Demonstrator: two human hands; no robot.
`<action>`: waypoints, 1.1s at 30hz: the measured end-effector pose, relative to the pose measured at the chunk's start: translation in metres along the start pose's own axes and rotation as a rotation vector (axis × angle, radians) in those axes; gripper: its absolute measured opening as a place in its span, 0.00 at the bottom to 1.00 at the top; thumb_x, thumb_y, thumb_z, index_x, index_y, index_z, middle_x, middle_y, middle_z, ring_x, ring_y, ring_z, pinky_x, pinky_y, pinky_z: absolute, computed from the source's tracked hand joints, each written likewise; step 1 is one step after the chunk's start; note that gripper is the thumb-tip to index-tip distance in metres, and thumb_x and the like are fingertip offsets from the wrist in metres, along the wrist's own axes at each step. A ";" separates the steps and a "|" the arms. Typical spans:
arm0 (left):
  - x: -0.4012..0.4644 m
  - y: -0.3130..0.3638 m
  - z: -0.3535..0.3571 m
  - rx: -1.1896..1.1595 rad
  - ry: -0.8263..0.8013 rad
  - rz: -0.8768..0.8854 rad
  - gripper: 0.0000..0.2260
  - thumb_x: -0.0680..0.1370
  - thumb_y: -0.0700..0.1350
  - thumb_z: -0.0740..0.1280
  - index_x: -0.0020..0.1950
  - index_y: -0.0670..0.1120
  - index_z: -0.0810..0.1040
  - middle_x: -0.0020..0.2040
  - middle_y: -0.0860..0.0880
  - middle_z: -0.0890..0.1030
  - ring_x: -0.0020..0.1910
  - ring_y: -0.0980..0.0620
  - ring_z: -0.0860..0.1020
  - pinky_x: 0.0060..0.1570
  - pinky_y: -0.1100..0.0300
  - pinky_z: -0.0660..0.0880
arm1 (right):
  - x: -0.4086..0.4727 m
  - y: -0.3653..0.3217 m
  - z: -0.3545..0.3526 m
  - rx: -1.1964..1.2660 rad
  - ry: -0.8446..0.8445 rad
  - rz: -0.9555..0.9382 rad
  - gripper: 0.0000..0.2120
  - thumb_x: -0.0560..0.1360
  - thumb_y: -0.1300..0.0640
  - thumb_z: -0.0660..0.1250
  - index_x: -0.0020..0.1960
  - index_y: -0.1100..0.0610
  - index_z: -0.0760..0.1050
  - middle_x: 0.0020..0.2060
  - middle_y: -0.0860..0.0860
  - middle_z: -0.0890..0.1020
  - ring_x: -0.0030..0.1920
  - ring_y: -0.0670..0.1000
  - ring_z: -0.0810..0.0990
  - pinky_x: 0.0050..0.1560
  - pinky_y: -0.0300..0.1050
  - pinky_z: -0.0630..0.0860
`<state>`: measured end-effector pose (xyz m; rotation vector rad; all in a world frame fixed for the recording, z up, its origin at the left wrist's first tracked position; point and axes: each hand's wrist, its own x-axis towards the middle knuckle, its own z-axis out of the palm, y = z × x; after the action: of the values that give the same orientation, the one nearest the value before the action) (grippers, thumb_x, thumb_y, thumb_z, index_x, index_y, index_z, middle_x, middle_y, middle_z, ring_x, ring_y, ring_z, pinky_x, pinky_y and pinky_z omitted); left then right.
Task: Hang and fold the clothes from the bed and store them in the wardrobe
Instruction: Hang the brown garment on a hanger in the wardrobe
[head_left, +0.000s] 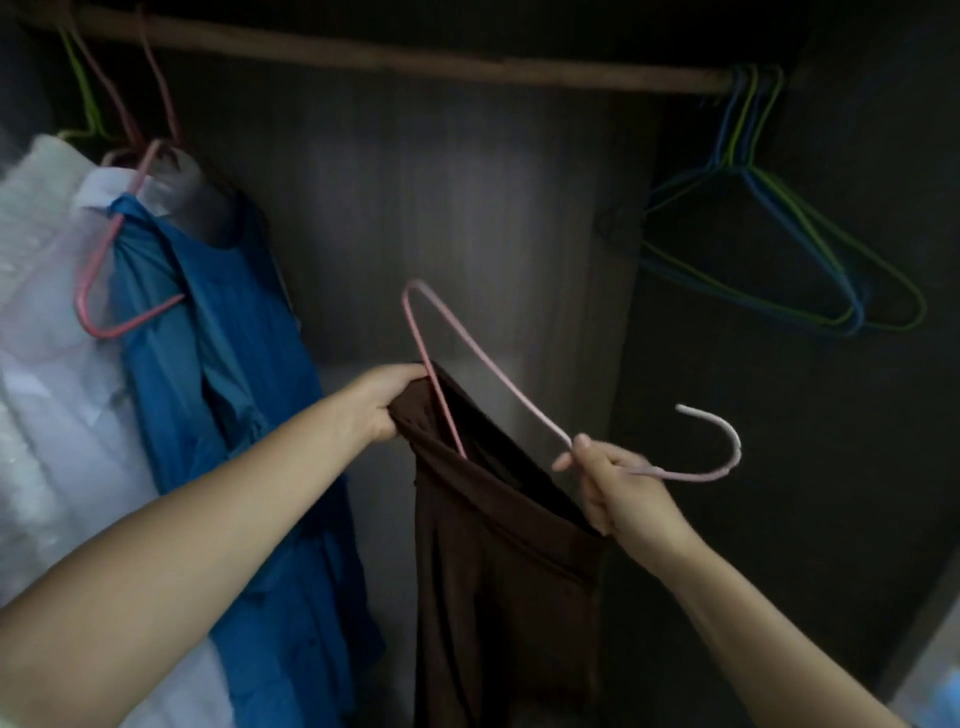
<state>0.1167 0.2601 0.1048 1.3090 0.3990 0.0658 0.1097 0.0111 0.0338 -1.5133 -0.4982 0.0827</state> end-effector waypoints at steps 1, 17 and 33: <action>0.005 0.000 -0.010 0.016 0.037 0.000 0.13 0.81 0.39 0.58 0.38 0.39 0.74 0.23 0.45 0.79 0.20 0.51 0.78 0.21 0.59 0.75 | -0.003 -0.006 -0.008 -0.081 -0.058 0.061 0.17 0.75 0.43 0.61 0.37 0.51 0.81 0.21 0.47 0.62 0.20 0.45 0.57 0.22 0.35 0.55; 0.011 -0.043 0.037 1.080 0.106 0.628 0.07 0.76 0.40 0.65 0.38 0.46 0.75 0.41 0.43 0.80 0.43 0.45 0.77 0.39 0.58 0.68 | -0.017 -0.076 -0.015 -0.644 -0.179 0.463 0.17 0.80 0.46 0.59 0.38 0.54 0.76 0.20 0.45 0.66 0.19 0.44 0.61 0.19 0.36 0.57; -0.038 -0.054 0.046 0.772 -0.184 0.436 0.23 0.78 0.59 0.62 0.66 0.44 0.74 0.62 0.47 0.78 0.61 0.49 0.76 0.63 0.56 0.71 | 0.066 -0.118 0.047 0.171 0.058 0.285 0.20 0.77 0.76 0.52 0.68 0.67 0.66 0.55 0.65 0.78 0.55 0.62 0.80 0.46 0.46 0.77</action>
<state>0.0871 0.1927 0.0720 2.1316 -0.0468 0.1660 0.1216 0.0696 0.1638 -1.4054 -0.2202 0.2959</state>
